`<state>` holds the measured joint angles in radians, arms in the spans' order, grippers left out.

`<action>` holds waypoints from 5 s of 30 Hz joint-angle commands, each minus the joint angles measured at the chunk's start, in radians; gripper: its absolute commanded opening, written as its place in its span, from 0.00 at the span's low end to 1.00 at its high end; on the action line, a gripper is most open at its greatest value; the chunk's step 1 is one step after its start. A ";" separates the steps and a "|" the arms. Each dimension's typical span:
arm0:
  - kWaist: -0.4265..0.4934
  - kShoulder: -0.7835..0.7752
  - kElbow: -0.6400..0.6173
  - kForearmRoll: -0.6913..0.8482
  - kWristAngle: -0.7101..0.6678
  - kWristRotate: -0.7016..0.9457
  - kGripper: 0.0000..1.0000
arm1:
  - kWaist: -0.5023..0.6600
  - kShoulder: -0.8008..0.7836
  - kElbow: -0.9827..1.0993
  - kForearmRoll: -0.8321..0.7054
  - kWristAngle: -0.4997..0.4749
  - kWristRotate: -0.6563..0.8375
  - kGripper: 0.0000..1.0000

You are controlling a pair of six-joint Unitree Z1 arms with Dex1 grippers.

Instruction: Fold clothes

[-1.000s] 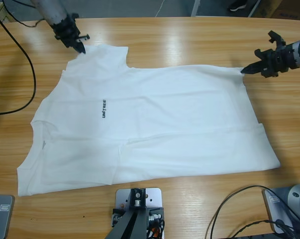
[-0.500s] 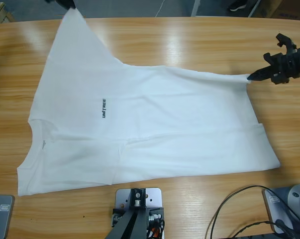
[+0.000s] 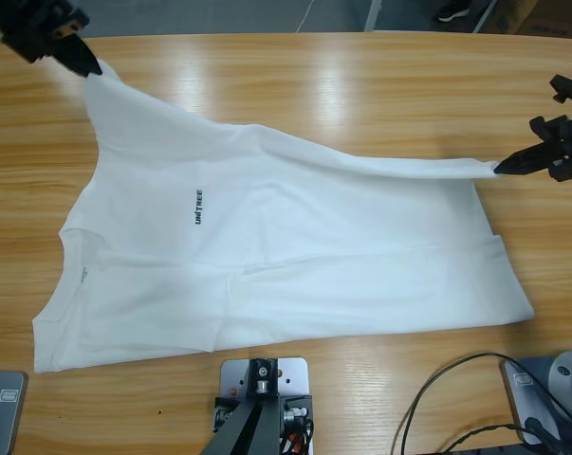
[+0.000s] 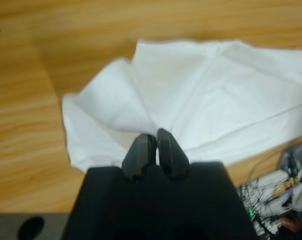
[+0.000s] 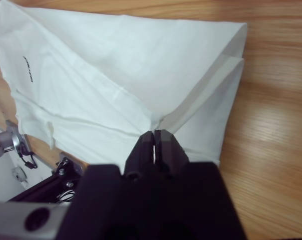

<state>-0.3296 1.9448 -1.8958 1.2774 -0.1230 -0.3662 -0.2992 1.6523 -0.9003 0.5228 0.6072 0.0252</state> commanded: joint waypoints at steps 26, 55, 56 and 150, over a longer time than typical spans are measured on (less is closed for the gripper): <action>-0.158 -0.333 0.758 -0.283 -0.020 -0.113 0.00 | 0.040 0.167 -0.167 0.471 -0.240 -0.064 0.00; -0.254 -0.369 0.995 -0.411 0.020 -0.194 0.97 | 0.386 0.032 -0.210 0.408 -0.394 -0.121 0.86; -0.259 -0.389 1.009 -0.411 0.020 -0.200 0.97 | 0.401 0.037 -0.215 0.408 -0.402 -0.125 0.87; -0.280 -0.376 1.071 -0.612 0.095 -0.272 1.00 | 0.950 0.223 -0.058 -0.386 -0.427 -0.217 0.67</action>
<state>-0.5908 1.5252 -0.8554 0.6889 -0.0424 -0.6239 0.6386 1.9211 -1.0465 0.2021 0.2816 -0.2070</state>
